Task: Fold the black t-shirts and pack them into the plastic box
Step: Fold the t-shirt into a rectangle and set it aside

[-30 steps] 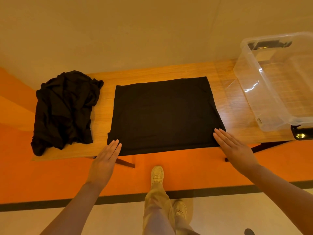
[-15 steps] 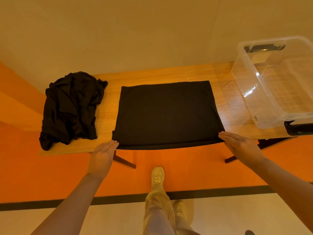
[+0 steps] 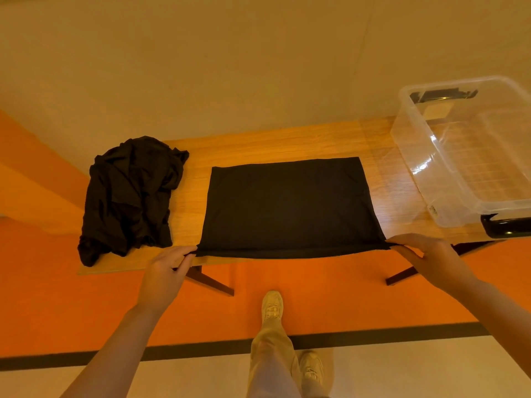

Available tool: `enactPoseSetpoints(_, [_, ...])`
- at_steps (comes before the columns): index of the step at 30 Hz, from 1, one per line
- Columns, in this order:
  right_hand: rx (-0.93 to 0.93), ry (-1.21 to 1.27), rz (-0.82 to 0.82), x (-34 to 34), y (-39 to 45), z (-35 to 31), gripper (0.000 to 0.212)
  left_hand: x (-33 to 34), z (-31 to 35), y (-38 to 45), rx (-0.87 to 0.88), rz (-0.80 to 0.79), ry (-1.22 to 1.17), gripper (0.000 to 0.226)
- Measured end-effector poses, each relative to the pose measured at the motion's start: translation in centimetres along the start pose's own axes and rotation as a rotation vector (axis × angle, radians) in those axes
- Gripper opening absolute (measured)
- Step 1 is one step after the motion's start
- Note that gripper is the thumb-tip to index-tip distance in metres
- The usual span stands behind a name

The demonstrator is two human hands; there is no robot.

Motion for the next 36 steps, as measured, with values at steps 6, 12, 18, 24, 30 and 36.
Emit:
enactPoseSetpoints(6, [0.272, 0.279, -0.021, -2.0, 3.2, -2.3, 0.013, -0.6, 0.3, 4.3, -0.164, 0.113, -0.13, 0.021])
enactPoseSetpoints(12, [0.388, 0.443, 0.055, -3.4, 8.6, -3.5, 0.012, -0.7, -0.9, 10.1, -0.256, 0.133, -0.192, 0.021])
enactPoseSetpoints(18, [0.485, 0.419, 0.068, -4.3, 16.2, -4.5, 0.018, -0.4, -2.1, 17.7, -0.335, 0.074, -0.212, 0.022])
enactPoseSetpoints(24, [0.562, 0.282, 0.135, -4.2, 22.7, -5.9, 0.019, 0.6, -3.5, 24.9, -0.376, 0.02, -0.155, 0.027])
enactPoseSetpoints(30, [0.674, 0.415, 0.229, -2.8, 25.2, -7.9, 0.01, 2.3, -4.4, 28.3, -0.43, -0.015, -0.224, 0.025])
enactPoseSetpoints(36, [0.684, 0.555, 0.205, -0.3, 22.9, -13.0, 0.014, 2.8, -0.1, 27.4, -0.46, -0.028, -0.304, 0.014])
Point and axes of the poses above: each hand's wrist, its own y-axis towards the middle knuckle, its own x-axis out of the palm, z = x × y, the point moved 1 cm from there along y, towards the middle knuckle, and after that the axes turned 9 degrees about x, right-handed, at the moved point
